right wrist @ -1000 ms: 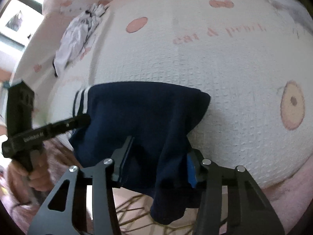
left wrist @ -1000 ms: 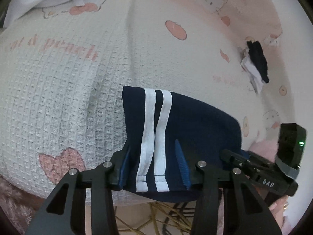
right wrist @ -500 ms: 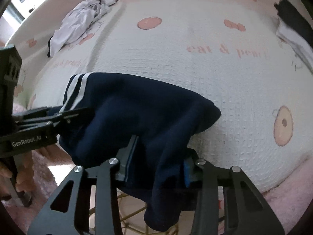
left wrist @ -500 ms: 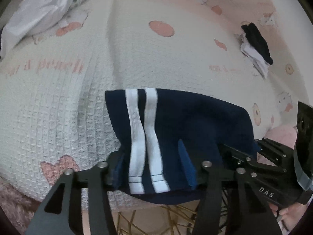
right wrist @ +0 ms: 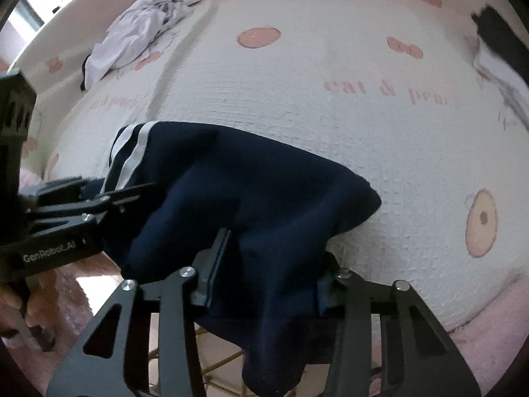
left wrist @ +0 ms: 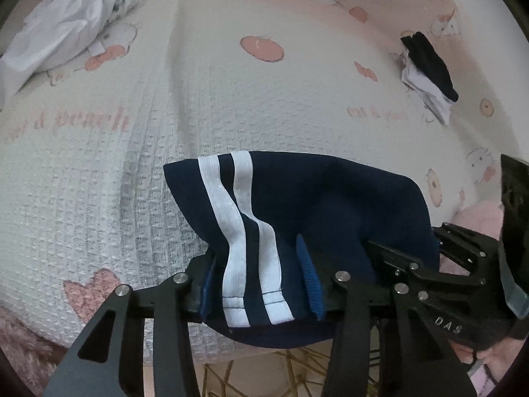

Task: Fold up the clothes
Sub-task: 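Lift the folded pants bundle off the blanket with both grippers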

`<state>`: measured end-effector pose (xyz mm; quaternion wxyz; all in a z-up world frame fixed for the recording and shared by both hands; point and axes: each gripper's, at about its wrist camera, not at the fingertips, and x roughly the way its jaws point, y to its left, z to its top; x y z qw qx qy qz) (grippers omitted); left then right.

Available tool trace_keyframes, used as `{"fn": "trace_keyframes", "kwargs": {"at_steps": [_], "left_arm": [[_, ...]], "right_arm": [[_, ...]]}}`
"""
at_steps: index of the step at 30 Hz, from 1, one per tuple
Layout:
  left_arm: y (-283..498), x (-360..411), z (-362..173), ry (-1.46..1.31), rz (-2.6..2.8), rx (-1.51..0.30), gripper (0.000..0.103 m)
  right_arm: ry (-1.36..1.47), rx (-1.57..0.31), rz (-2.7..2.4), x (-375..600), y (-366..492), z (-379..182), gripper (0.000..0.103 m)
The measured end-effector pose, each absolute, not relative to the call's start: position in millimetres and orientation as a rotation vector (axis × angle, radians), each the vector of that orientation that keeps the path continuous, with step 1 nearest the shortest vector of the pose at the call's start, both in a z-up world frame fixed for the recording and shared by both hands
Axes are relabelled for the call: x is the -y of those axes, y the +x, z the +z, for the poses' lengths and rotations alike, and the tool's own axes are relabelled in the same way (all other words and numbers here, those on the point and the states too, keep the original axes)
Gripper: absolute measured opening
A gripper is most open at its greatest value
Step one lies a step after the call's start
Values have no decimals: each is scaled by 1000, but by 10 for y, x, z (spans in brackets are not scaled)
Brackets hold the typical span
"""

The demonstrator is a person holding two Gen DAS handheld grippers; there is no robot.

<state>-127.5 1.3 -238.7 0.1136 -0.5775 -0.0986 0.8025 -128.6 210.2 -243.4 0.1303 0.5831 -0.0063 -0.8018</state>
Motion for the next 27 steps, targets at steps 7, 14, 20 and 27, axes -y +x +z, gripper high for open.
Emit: {"fn": "trace_keyframes", "kwargs": {"at_steps": [7, 14, 20, 27], "left_arm": [[-1243, -16, -2361, -1654, 2291, 145, 40], [-1222, -115, -2271, -1626, 2325, 80, 32], [-1107, -273, -1973, -1534, 2401, -11, 24], [-1036, -379, -1921, -1527, 2408, -42, 23]], "right_arm": [[1679, -29, -2331, -2103, -1241, -2375, 38], [1719, 117, -2275, -2249, -1383, -2463, 40], [1622, 174, -2272, -2294, -1283, -2277, 20], [1596, 257, -2283, -2370, -1227, -2183, 19]]}}
